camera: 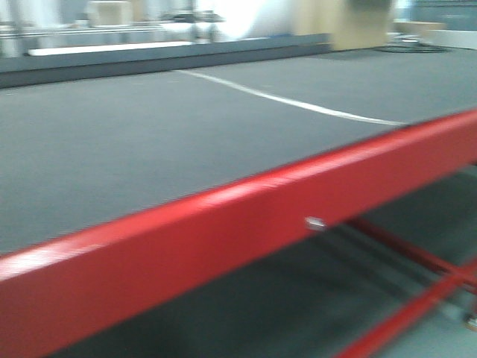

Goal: Place cylindrical capacitor in blue bin on shelf
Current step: 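Drive past the red table toward the shelf of blue bins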

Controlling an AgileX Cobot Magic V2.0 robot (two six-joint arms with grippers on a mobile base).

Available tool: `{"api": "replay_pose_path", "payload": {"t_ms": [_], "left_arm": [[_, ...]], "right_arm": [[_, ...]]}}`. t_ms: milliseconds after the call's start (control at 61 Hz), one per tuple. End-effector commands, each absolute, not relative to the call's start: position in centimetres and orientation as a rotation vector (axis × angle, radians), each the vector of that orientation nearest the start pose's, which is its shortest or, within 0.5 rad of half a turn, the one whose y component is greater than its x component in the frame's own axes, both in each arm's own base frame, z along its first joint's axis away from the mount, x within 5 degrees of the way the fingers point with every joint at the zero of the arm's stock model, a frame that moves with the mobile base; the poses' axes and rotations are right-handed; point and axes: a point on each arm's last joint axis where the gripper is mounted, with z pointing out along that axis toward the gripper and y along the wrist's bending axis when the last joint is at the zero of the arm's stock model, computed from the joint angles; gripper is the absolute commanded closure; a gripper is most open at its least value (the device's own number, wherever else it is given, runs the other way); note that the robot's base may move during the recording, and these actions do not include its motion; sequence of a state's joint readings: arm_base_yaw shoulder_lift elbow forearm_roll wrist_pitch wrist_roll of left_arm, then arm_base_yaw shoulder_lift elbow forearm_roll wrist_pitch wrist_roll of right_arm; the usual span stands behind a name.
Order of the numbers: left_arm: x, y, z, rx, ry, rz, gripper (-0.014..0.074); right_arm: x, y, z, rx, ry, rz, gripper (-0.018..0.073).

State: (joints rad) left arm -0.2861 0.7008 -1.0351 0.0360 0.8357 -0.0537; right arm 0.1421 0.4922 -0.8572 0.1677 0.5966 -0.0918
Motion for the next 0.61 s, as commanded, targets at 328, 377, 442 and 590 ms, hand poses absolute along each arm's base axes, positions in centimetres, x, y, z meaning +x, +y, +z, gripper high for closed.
{"api": "replay_pose_path", "payload": {"t_ms": [328,377,442,590], "left_arm": [[10.63,-2.97,42.52,0.239,1.945,-0.190,0.0707],[10.63,-2.97,42.52,0.239,1.945,-0.190,0.0707],[10.63,-2.97,42.52,0.239,1.945,-0.190,0.0707],[10.63,-2.97,42.52,0.239,1.945,-0.190,0.0707]], "right_arm": [[7.04,1.84,41.33,-0.151,1.662,0.215,0.0721],[7.04,1.84,41.33,-0.151,1.662,0.215,0.0721],[7.04,1.84,41.33,-0.151,1.662,0.215,0.0721],[7.04,1.84,41.33,-0.151,1.662,0.215,0.0721]]}}
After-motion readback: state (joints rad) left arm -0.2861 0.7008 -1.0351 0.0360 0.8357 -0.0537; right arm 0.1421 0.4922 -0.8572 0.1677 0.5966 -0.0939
